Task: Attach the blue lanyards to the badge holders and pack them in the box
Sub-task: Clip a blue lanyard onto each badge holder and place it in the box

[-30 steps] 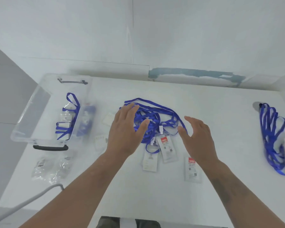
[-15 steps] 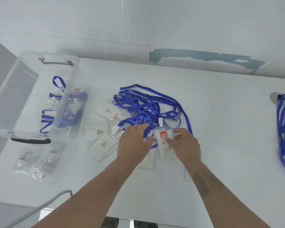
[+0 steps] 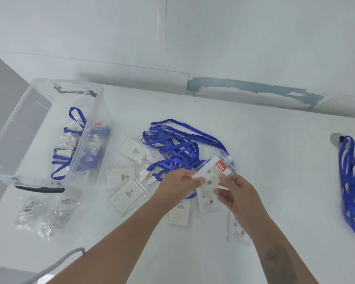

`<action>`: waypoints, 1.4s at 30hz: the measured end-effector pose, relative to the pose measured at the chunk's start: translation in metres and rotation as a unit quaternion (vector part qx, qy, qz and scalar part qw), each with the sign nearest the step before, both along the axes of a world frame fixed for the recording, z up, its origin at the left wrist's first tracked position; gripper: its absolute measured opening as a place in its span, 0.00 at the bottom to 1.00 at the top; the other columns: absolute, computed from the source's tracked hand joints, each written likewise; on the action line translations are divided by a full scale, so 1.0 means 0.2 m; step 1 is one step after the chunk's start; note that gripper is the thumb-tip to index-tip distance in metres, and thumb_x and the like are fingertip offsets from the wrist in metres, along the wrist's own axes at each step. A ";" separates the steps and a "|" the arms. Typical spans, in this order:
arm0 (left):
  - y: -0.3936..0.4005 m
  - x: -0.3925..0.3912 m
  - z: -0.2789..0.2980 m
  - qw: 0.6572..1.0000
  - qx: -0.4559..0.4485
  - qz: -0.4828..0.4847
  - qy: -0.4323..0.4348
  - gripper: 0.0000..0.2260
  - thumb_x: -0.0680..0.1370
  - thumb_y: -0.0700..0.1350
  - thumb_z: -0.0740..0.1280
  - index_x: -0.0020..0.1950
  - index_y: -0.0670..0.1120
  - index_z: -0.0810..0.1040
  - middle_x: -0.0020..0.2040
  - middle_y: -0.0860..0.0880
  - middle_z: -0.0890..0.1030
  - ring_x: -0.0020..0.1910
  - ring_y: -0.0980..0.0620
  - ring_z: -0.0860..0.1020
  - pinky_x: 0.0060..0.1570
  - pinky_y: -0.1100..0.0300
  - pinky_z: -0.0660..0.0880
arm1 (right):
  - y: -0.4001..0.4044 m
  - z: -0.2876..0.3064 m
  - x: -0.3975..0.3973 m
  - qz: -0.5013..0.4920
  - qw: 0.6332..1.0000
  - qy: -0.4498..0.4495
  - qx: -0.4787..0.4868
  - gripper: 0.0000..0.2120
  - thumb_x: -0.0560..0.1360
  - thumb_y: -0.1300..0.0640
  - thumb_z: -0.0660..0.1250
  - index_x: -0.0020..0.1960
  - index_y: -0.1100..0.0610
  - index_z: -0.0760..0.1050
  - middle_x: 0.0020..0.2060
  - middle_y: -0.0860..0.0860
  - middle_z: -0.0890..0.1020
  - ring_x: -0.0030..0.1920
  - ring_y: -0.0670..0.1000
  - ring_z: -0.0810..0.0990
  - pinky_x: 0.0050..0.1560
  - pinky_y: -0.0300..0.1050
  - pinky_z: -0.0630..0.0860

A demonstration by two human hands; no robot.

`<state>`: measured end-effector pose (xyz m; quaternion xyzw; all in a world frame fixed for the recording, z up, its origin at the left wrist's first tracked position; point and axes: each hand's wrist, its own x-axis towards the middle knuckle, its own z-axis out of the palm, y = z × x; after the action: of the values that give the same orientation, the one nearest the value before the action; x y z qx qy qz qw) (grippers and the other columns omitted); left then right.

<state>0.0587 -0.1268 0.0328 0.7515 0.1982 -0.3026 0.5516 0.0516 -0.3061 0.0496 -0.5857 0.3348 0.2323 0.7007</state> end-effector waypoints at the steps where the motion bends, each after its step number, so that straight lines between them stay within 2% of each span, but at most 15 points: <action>1: 0.01 0.02 0.04 0.998 -0.056 0.033 0.016 0.11 0.74 0.53 0.73 0.51 0.49 0.81 0.47 0.55 0.86 0.48 0.54 0.84 0.54 0.53 0.80 | 0.03 0.02 0.00 -0.017 0.999 0.005 0.041 0.04 0.77 0.58 0.69 0.49 0.58 0.76 0.44 0.54 0.86 0.41 0.51 0.85 0.40 0.41 0.81; 5: 0.07 0.08 0.18 0.969 -0.196 0.152 0.012 0.05 0.78 0.41 0.69 0.52 0.46 0.83 0.48 0.48 0.87 0.50 0.46 0.85 0.54 0.51 0.81 | 0.09 0.11 -0.01 0.026 0.997 -0.023 0.075 0.07 0.79 0.59 0.66 0.55 0.58 0.79 0.50 0.56 0.86 0.45 0.53 0.85 0.44 0.44 0.81; 9: 0.18 0.17 0.31 0.960 -0.237 0.149 -0.005 0.06 0.79 0.40 0.68 0.54 0.45 0.83 0.51 0.47 0.86 0.47 0.47 0.85 0.48 0.57 0.81 | 0.07 0.18 0.00 0.028 0.982 -0.136 -0.131 0.13 0.77 0.64 0.66 0.56 0.50 0.79 0.52 0.51 0.84 0.42 0.46 0.82 0.44 0.40 0.78; 11: 0.23 0.22 0.38 0.959 -0.255 0.125 0.003 0.08 0.79 0.40 0.69 0.58 0.43 0.81 0.52 0.45 0.86 0.45 0.48 0.84 0.44 0.59 0.82 | 0.10 0.21 0.05 0.070 0.945 -0.217 -0.235 0.20 0.76 0.62 0.68 0.60 0.41 0.73 0.57 0.40 0.79 0.48 0.39 0.80 0.42 0.32 0.77; 13: 0.24 0.25 0.45 0.957 -0.274 0.095 0.011 0.10 0.78 0.40 0.68 0.59 0.42 0.80 0.53 0.44 0.86 0.42 0.50 0.84 0.42 0.60 0.82 | 0.14 0.23 0.09 0.107 0.926 -0.250 -0.262 0.20 0.77 0.58 0.69 0.65 0.41 0.70 0.58 0.38 0.77 0.54 0.38 0.78 0.42 0.27 0.74; 17: 0.22 0.28 0.53 0.949 -0.302 0.095 0.011 0.07 0.79 0.39 0.68 0.56 0.40 0.80 0.51 0.43 0.86 0.41 0.49 0.85 0.40 0.61 0.82 | 0.24 0.28 0.16 0.130 0.926 -0.248 -0.254 0.08 0.81 0.55 0.62 0.56 0.55 0.78 0.33 0.45 0.80 0.28 0.42 0.74 0.28 0.28 0.67; 21: 0.22 0.30 0.55 0.956 -0.256 0.140 -0.037 0.07 0.79 0.39 0.68 0.55 0.39 0.80 0.50 0.43 0.86 0.43 0.47 0.85 0.40 0.61 0.82 | 0.33 0.33 0.14 0.216 0.904 -0.248 -0.272 0.14 0.82 0.51 0.57 0.42 0.53 0.74 0.33 0.48 0.81 0.35 0.47 0.79 0.38 0.37 0.73; 23: 0.21 0.31 0.55 0.963 -0.203 0.164 -0.069 0.04 0.78 0.38 0.69 0.51 0.39 0.81 0.47 0.44 0.87 0.43 0.47 0.86 0.41 0.61 0.83 | 0.34 0.36 0.15 0.340 0.830 -0.249 -0.365 0.14 0.82 0.46 0.52 0.45 0.51 0.72 0.34 0.48 0.78 0.35 0.51 0.77 0.37 0.43 0.73; 26: 0.21 0.33 0.55 0.975 -0.086 0.156 -0.134 0.01 0.76 0.38 0.71 0.46 0.43 0.82 0.44 0.47 0.87 0.40 0.50 0.86 0.42 0.57 0.83 | 0.36 0.45 0.17 0.487 0.668 -0.261 -0.498 0.14 0.84 0.47 0.47 0.48 0.51 0.67 0.33 0.48 0.73 0.32 0.50 0.71 0.33 0.44 0.65; 28: 0.22 0.33 0.53 0.979 0.007 0.116 -0.170 0.03 0.74 0.41 0.72 0.42 0.48 0.83 0.40 0.52 0.87 0.38 0.51 0.86 0.44 0.53 0.83 | 0.38 0.53 0.18 0.534 0.610 -0.274 -0.518 0.14 0.84 0.47 0.47 0.46 0.52 0.65 0.31 0.48 0.70 0.32 0.51 0.69 0.37 0.47 0.63; 29: 0.22 0.32 0.52 0.978 0.042 0.092 -0.180 0.04 0.73 0.42 0.72 0.40 0.50 0.83 0.38 0.54 0.86 0.38 0.52 0.85 0.45 0.51 0.83 | 0.38 0.58 0.19 0.541 0.605 -0.276 -0.514 0.14 0.84 0.47 0.48 0.45 0.52 0.65 0.32 0.48 0.70 0.34 0.52 0.71 0.39 0.47 0.66; 32: 0.27 0.30 0.50 0.981 0.081 0.027 -0.173 0.02 0.73 0.45 0.73 0.40 0.51 0.83 0.36 0.55 0.85 0.37 0.54 0.85 0.45 0.51 0.83 | 0.34 0.70 0.27 0.509 0.640 -0.286 -0.500 0.14 0.82 0.44 0.54 0.48 0.50 0.73 0.39 0.46 0.78 0.43 0.51 0.76 0.47 0.47 0.74; 35: 0.31 0.30 0.52 0.993 0.024 -0.029 -0.109 0.01 0.76 0.44 0.73 0.45 0.48 0.84 0.39 0.53 0.86 0.38 0.52 0.85 0.45 0.55 0.83 | 0.24 0.77 0.39 0.465 0.698 -0.308 -0.448 0.07 0.76 0.44 0.65 0.45 0.44 0.79 0.40 0.41 0.81 0.41 0.41 0.76 0.45 0.41 0.74; 39: 0.39 0.30 0.58 0.994 -0.100 -0.048 -0.018 0.04 0.76 0.41 0.72 0.50 0.45 0.84 0.46 0.50 0.87 0.46 0.48 0.86 0.44 0.58 0.83 | 0.15 0.75 0.50 0.373 0.830 -0.302 -0.284 0.04 0.72 0.52 0.74 0.39 0.46 0.83 0.35 0.41 0.84 0.34 0.40 0.79 0.34 0.28 0.71; 42: 0.41 0.29 0.61 0.968 -0.248 -0.029 0.017 0.06 0.75 0.41 0.71 0.51 0.43 0.85 0.52 0.43 0.86 0.49 0.43 0.84 0.44 0.58 0.83 | 0.16 0.64 0.50 0.284 0.912 -0.244 -0.167 0.09 0.75 0.60 0.71 0.39 0.49 0.84 0.34 0.46 0.86 0.34 0.43 0.82 0.34 0.35 0.76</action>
<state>0.1167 -0.0440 0.1541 0.5910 0.1047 -0.3709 0.7087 0.1520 -0.2736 0.1776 -0.8030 0.0075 0.2120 0.5569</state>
